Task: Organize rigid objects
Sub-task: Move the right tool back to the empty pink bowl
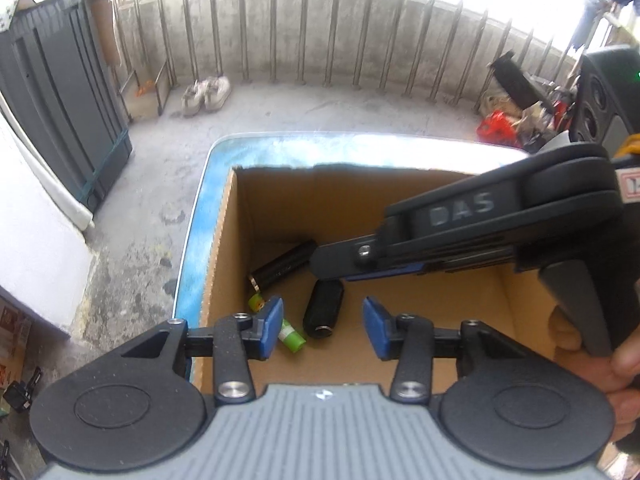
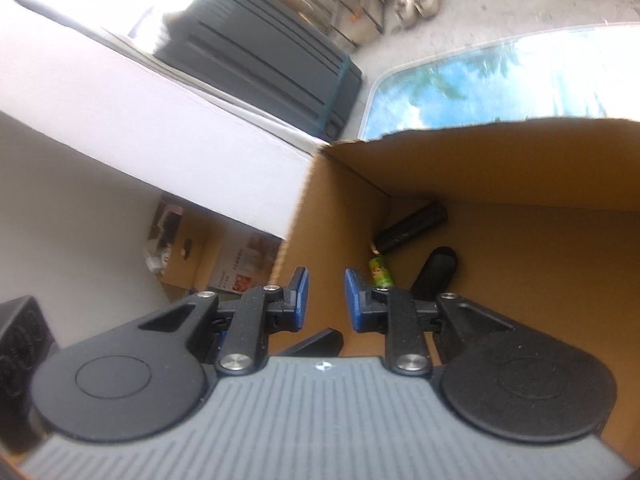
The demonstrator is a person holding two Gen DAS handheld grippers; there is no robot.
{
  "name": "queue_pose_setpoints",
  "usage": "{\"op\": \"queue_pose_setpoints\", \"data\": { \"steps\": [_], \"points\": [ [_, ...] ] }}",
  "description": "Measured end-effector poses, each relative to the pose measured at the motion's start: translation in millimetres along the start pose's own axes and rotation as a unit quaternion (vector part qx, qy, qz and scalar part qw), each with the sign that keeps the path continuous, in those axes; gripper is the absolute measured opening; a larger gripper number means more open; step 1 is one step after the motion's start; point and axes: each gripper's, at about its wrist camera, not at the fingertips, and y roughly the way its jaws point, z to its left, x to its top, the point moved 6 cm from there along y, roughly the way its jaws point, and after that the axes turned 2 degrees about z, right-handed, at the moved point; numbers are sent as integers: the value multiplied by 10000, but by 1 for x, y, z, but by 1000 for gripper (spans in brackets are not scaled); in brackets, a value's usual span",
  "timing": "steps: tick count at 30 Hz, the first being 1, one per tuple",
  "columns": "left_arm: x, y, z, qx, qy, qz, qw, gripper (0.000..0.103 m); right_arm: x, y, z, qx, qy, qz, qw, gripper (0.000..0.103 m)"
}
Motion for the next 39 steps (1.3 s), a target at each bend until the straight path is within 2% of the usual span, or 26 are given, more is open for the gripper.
{"op": "queue_pose_setpoints", "data": {
  "steps": [3, 4, 6, 8, 11, 14, 16, 19, 21, 24, 25, 26, 28, 30, 34, 39],
  "points": [
    [-6, -36, 1, -234, 18, -424, 9988, 62, -17, -42, 20, 338, -93, -377, 9987, 23],
    [-9, -51, 1, -329, 18, -603, 9976, 68, -24, -56, 25, 425, -121, -507, 9977, 24],
    [-16, -77, 4, -424, 29, -922, 9948, 74, -40, -86, 30, 577, -167, -767, 9952, 25],
    [-26, -104, 5, -496, 89, -1214, 9913, 85, -60, -115, 35, 743, -209, -1027, 9917, 27],
    [-47, -135, 9, -586, 202, -1519, 9865, 94, -101, -152, 42, 925, -316, -1397, 9854, 29],
    [-74, -153, 13, -658, 313, -1647, 9836, 101, -149, -177, 44, 977, -401, -1714, 9795, 33],
    [-94, -159, 13, -730, 415, -1685, 9821, 102, -182, -185, 40, 882, -411, -1906, 9768, 42],
    [-124, -155, 16, -777, 511, -1598, 9828, 102, -231, -180, 25, 526, -313, -2155, 9746, 48],
    [-145, -145, 23, -839, 399, -1423, 9855, 102, -258, -167, 14, 358, -176, -2207, 9745, 53],
    [-173, -113, 38, -1022, 124, -895, 9907, 102, -287, -139, 1, -53, -72, -2135, 9769, 63],
    [-183, -102, 43, -980, 19, -745, 9924, 102, -296, -124, -2, -245, -72, -2074, 9779, 69],
    [-191, -93, 46, -876, -46, -651, 9940, 102, -301, -112, -5, -445, -78, -1975, 9793, 71],
    [-209, -78, 54, -657, -69, -553, 9963, 102, -309, -84, -6, -801, -218, -1659, 9826, 72],
    [-223, -71, 58, -649, -18, -521, 9965, 102, -312, -63, -3, -946, -303, -1419, 9849, 72],
    [-247, -62, 50, -781, 205, -458, 9957, 102, -302, -36, 7, -869, -313, -1175, 9888, 72],
    [-255, -46, 46, -561, 487, -463, 9962, 101, -289, -10, 16, -819, -375, -1025, 9906, 72]
  ]
}}
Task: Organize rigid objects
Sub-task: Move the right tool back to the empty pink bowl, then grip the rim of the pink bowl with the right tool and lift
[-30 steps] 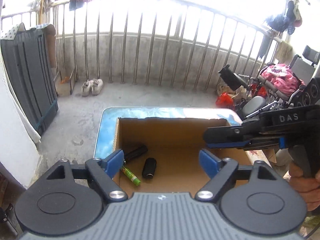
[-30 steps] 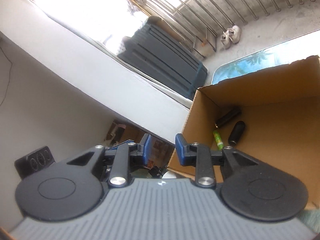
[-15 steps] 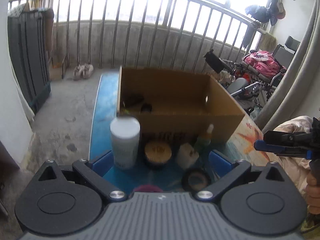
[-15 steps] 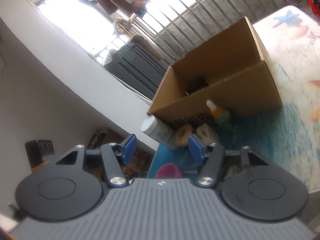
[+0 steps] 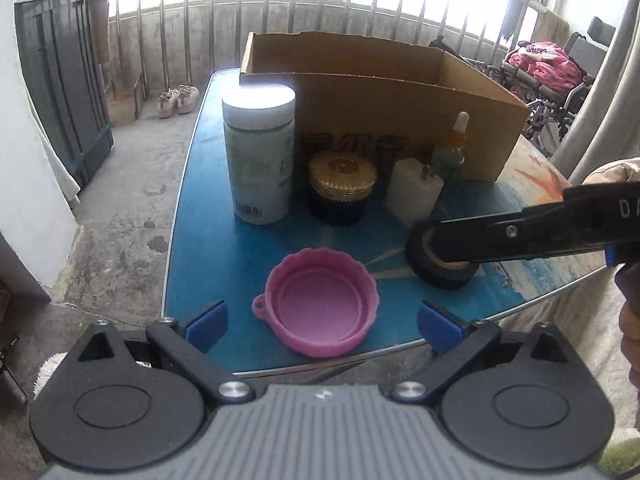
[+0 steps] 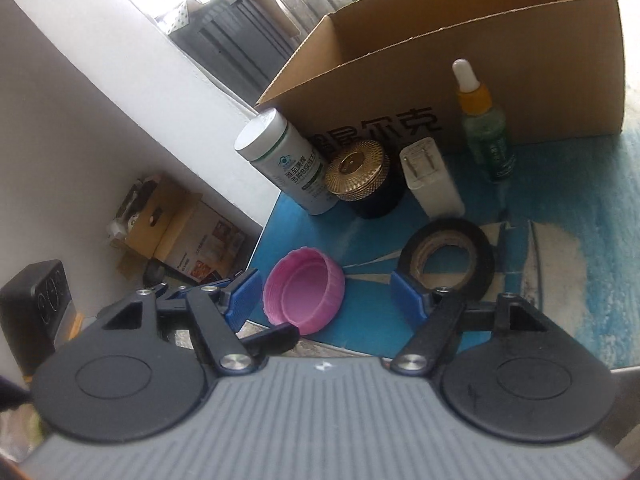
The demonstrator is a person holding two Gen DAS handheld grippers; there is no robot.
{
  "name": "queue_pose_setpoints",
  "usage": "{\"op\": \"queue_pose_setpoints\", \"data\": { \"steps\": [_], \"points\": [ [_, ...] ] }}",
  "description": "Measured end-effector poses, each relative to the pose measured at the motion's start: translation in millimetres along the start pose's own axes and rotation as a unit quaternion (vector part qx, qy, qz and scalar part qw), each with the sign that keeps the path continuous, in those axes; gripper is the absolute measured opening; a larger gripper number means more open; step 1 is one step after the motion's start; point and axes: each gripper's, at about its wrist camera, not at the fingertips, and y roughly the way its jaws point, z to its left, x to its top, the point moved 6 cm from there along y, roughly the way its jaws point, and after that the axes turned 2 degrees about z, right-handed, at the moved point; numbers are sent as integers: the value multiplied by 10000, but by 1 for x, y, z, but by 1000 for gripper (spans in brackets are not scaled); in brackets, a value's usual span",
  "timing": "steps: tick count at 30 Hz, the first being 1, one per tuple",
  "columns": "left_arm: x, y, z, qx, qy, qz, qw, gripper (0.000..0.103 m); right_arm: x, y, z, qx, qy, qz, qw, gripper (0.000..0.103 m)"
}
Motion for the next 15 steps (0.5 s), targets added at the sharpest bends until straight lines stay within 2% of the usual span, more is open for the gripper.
{"op": "queue_pose_setpoints", "data": {
  "steps": [4, 9, 12, 15],
  "points": [
    [-1, 11, 2, 83, 134, 146, 9998, 99, 0, 18, 6, 20, 25, 167, 9999, 68],
    [-5, 20, -1, 390, 635, 271, 9969, 99, -5, 39, 7, 0, 117, 367, 9993, 61],
    [-7, 24, -3, 429, 798, 306, 9954, 93, -5, 50, 3, 12, 246, 440, 9987, 51],
    [-10, 27, -2, 391, 744, 381, 9957, 80, -7, 58, 0, 16, 318, 516, 9982, 40]
  ]
}}
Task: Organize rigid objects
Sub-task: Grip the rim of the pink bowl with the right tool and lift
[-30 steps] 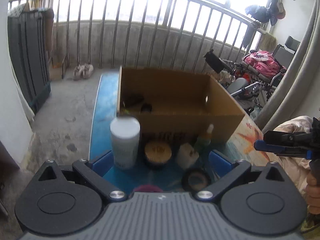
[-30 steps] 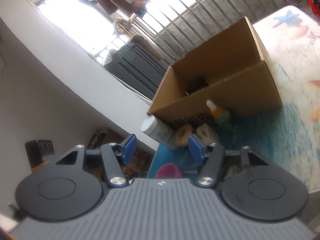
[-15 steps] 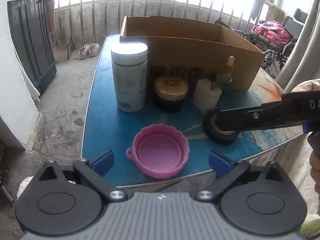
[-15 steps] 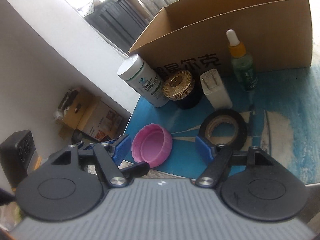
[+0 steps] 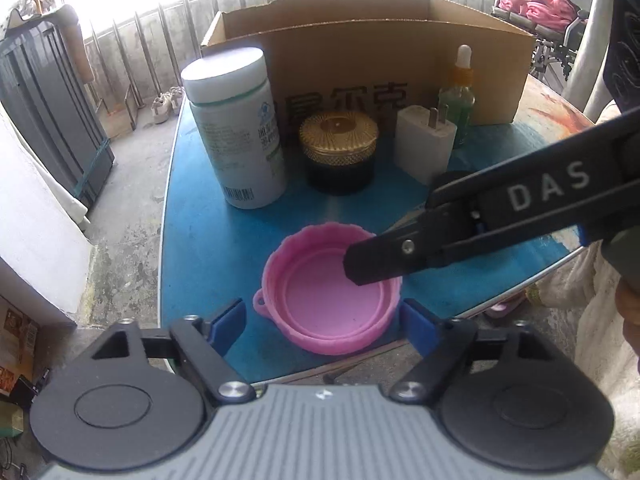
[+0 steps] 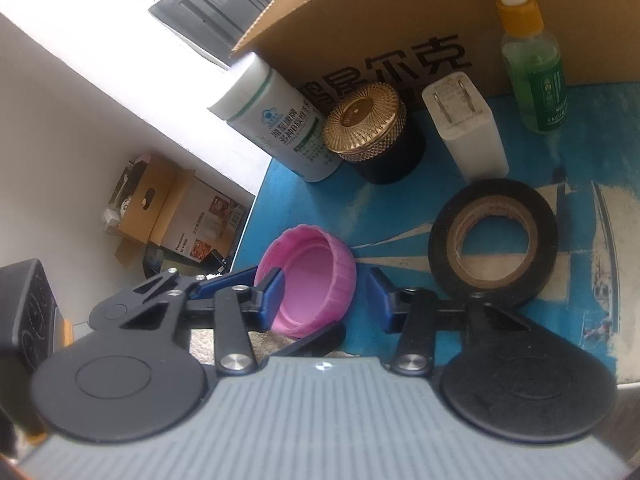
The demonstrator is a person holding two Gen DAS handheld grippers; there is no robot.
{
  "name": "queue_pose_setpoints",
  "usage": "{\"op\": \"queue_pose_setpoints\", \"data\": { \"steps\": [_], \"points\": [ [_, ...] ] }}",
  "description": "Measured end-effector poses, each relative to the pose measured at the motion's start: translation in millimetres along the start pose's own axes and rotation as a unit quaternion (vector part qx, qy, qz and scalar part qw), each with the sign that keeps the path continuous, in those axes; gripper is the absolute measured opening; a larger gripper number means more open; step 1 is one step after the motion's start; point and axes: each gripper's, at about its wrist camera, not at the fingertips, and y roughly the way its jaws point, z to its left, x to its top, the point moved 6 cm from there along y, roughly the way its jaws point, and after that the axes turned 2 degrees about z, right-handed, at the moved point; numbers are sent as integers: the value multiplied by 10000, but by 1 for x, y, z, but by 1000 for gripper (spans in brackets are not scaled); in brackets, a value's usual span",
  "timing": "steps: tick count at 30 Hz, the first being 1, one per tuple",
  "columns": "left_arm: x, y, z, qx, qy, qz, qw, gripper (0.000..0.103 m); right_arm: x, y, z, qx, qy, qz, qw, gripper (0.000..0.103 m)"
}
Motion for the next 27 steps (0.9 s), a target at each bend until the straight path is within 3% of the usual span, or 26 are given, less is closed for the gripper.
{"op": "queue_pose_setpoints", "data": {
  "steps": [5, 17, 27],
  "points": [
    [0, -3, -3, -52, -35, -32, 10000, 71, -2, 0, -6, 68, 99, 67, 9999, 31],
    [11, -2, -36, -209, 334, -125, 9991, 71, -3, -27, -38, 60, 463, -169, 9988, 32],
    [17, 2, -32, -164, 263, -55, 9995, 73, 1, -21, -41, 161, 470, -208, 9985, 32]
  ]
}}
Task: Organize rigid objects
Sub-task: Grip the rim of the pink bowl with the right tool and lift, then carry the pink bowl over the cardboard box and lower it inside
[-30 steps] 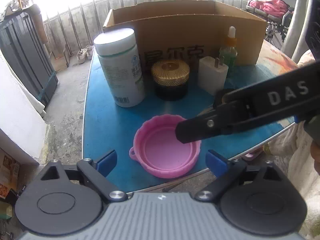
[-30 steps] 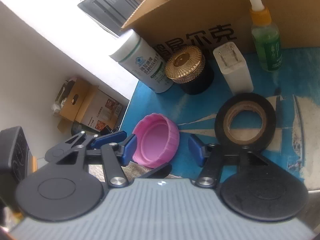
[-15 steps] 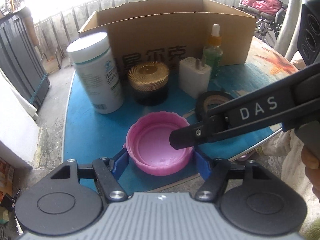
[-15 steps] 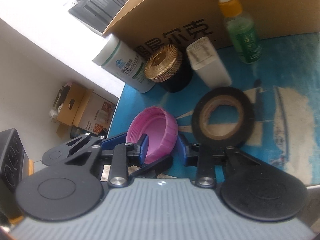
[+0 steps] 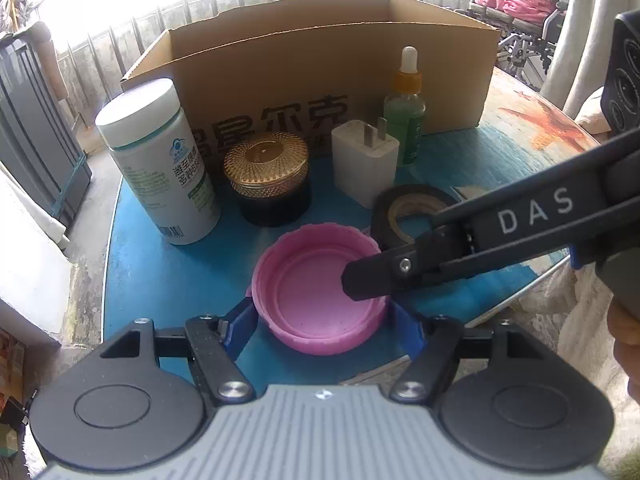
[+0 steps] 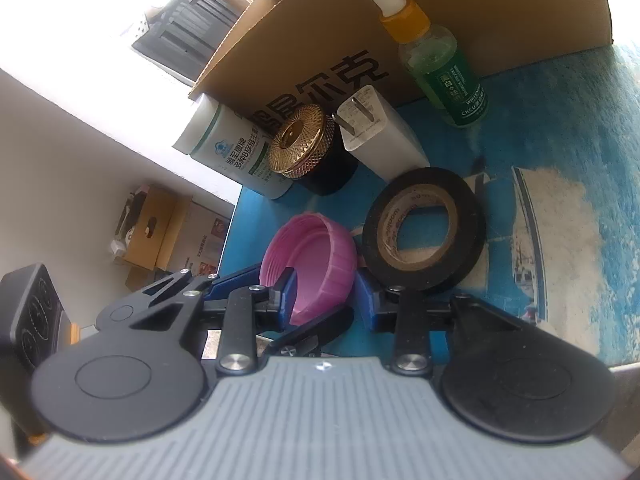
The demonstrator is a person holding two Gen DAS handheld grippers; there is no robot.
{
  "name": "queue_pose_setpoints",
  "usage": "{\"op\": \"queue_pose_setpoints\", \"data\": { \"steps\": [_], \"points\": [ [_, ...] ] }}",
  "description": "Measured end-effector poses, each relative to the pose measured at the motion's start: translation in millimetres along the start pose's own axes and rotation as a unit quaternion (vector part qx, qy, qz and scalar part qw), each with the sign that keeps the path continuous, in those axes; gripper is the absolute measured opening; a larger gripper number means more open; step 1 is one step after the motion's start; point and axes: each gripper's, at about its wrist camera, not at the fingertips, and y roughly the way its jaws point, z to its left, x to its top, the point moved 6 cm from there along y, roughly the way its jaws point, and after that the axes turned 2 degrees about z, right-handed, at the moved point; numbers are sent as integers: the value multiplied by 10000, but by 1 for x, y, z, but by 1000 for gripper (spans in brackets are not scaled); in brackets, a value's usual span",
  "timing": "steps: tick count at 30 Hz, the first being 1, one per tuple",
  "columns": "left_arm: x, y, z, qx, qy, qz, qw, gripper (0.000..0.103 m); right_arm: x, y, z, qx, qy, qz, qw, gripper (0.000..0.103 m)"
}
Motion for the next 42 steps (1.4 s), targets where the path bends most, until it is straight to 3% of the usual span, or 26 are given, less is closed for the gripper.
{"op": "queue_pose_setpoints", "data": {
  "steps": [9, 25, 37, 42],
  "points": [
    [8, 6, -4, 103, -6, -64, 9999, 72, 0, -1, 4, -173, -241, -57, 9995, 28],
    [15, -20, -5, 183, -59, -441, 9988, 72, 1, -25, 23, -134, -595, -357, 9975, 28],
    [19, -53, -6, 300, -136, -837, 9959, 72, -3, -53, 44, -26, -898, -664, 9937, 28],
    [38, -75, -11, 426, -25, -1231, 9915, 72, 8, -80, 62, -35, -1284, -1070, 9859, 28]
  ]
}}
